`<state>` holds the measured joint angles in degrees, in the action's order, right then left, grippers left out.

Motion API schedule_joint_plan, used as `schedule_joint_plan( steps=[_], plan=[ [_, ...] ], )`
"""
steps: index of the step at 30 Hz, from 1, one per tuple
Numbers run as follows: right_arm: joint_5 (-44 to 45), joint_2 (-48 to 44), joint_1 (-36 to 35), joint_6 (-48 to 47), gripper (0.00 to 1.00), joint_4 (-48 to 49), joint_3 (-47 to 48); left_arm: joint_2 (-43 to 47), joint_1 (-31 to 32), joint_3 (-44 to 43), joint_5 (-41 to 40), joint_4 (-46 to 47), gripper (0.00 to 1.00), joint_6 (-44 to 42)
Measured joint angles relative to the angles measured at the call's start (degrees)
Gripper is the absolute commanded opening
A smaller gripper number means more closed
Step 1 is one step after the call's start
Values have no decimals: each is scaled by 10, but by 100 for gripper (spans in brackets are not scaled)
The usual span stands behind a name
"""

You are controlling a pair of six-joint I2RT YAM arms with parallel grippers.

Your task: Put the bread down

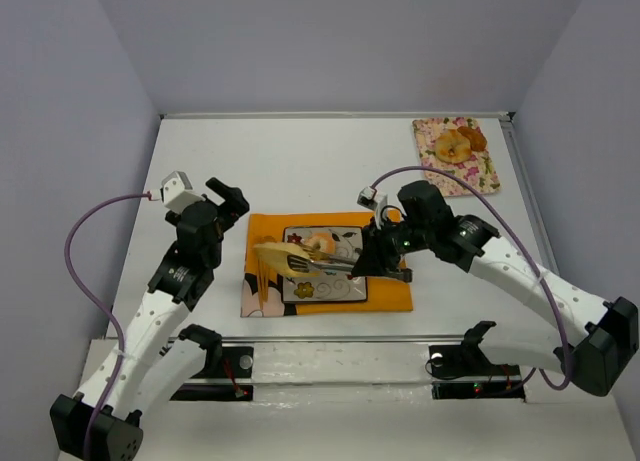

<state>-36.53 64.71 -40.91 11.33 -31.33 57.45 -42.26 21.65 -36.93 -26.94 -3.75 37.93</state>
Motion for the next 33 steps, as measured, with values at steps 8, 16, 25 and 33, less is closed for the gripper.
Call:
schedule_joint_plan(
  steps=[8,16,25,33],
  plan=[
    [15,44,0,-19,22,-19,-15,-3,0,-9,0,-6,99,5],
    [55,84,0,-23,43,-38,-21,-19,0,-14,0,-7,99,5],
    [85,80,0,-21,62,-50,-21,-19,0,-14,-1,-7,99,5],
    [115,45,0,-18,56,-56,-20,-19,0,-14,0,-7,99,4]
  ],
)
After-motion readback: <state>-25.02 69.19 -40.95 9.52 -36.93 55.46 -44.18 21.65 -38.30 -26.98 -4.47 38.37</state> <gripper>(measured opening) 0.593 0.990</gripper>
